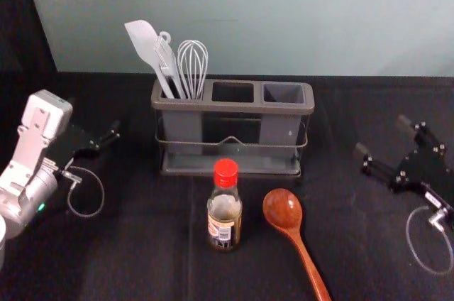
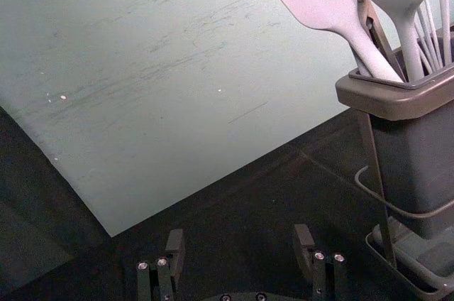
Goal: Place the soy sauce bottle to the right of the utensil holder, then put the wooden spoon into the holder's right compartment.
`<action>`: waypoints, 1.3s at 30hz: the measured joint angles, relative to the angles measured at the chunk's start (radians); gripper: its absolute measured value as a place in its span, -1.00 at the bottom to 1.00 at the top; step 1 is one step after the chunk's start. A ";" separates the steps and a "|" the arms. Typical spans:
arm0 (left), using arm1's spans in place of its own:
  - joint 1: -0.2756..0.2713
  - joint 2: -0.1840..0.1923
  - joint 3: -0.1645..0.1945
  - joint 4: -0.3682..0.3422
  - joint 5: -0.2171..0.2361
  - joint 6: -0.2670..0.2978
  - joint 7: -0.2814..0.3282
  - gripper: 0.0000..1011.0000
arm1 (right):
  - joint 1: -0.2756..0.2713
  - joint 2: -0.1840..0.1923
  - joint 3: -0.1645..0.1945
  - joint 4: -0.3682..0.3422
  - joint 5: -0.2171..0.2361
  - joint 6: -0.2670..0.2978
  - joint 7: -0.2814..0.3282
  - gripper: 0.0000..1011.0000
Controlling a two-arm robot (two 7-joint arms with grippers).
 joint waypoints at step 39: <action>0.000 0.000 0.000 0.000 0.000 0.000 0.000 0.99 | 0.264 -0.136 -0.234 0.017 0.018 0.258 0.439 0.98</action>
